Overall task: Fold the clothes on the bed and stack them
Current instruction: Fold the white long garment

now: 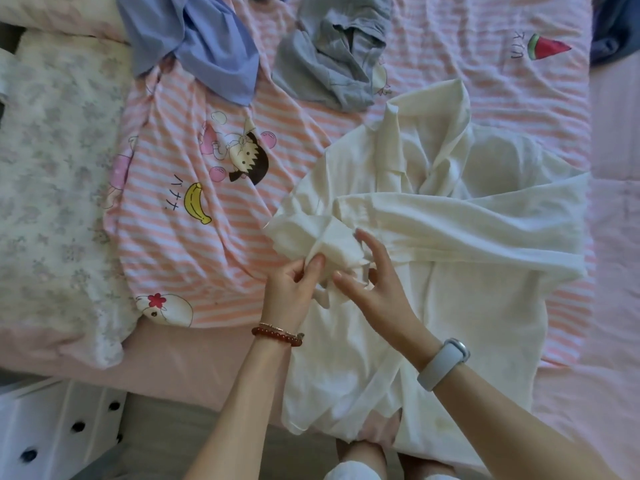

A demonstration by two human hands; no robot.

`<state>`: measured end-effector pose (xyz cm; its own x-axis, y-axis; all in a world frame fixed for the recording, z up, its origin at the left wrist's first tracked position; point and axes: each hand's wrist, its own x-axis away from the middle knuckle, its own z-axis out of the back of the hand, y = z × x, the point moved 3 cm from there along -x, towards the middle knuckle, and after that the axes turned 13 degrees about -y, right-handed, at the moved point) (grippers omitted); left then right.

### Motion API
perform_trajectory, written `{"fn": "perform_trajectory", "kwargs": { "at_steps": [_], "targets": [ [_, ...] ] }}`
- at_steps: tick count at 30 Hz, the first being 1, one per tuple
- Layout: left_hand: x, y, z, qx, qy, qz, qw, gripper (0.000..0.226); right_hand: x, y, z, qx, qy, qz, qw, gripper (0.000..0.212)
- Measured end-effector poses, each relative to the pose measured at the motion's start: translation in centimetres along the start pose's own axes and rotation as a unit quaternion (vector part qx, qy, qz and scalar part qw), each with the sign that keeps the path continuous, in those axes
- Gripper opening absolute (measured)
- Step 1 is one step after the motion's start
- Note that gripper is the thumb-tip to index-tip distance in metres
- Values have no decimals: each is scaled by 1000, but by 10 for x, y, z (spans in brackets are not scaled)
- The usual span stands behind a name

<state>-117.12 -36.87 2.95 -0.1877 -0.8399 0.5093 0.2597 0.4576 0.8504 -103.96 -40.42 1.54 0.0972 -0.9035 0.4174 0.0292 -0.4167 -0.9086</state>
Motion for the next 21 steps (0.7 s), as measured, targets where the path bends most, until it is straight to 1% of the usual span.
{"fn": "perform_trajectory", "kwargs": {
  "at_steps": [1, 2, 3, 4, 5, 7, 9, 10, 11, 12, 13, 14, 16, 17, 18, 19, 21],
  "targets": [
    [0, 2, -3, 59, 1, 17, 998, 34, 1, -1, 3, 3, 11, 8, 1000, 50],
    [-1, 2, -4, 153, 5, 37, 988, 28, 2, -2, 8, 6, 29, 10, 1000, 41],
    [-3, 2, -5, 250, 11, 60, 966, 25, 2, -5, 14, 18, 48, 7, 999, 34],
    [-5, 0, -5, 324, 19, 73, 943, 23, 3, -6, 20, 38, 62, 0, 997, 30],
    [-7, -1, -5, 363, 19, 83, 928, 23, 4, -7, 24, 60, 66, -10, 996, 29],
    [-8, -2, -10, 371, 7, 111, 922, 22, 6, -9, 31, 88, 45, -38, 994, 25],
    [-10, -5, -15, 354, 3, 138, 925, 22, 7, -12, 36, 69, -15, -83, 994, 21],
    [-11, -7, -16, 352, 2, 152, 924, 22, 7, -12, 39, 21, -51, -106, 993, 20],
    [-12, -11, -16, 350, 5, 165, 922, 24, 8, -12, 41, -63, -80, -126, 987, 19],
    [-14, -17, -14, 342, 9, 177, 923, 27, 9, -12, 43, -170, -98, -140, 971, 16],
    [-14, -20, -13, 333, 6, 188, 924, 27, 9, -11, 45, -277, -110, -146, 943, 14],
    [-13, -21, -14, 324, -7, 192, 926, 27, 10, -12, 46, -361, -124, -142, 913, 14],
    [-12, -17, -20, 322, -44, 176, 929, 29, 12, -11, 43, -456, -151, -123, 868, 25],
    [-13, -14, -23, 327, -44, 161, 930, 29, 12, -10, 41, -481, -149, -116, 856, 28],
    [-14, -10, -24, 326, -33, 147, 933, 28, 11, -7, 39, -493, -130, -115, 853, 28],
    [-15, -7, -25, 323, -14, 137, 936, 26, 9, -5, 37, -485, -103, -118, 860, 28],
    [-19, -4, -25, 330, 16, 133, 934, 22, 6, 1, 36, -411, -40, -123, 902, 29]
  ]
}}
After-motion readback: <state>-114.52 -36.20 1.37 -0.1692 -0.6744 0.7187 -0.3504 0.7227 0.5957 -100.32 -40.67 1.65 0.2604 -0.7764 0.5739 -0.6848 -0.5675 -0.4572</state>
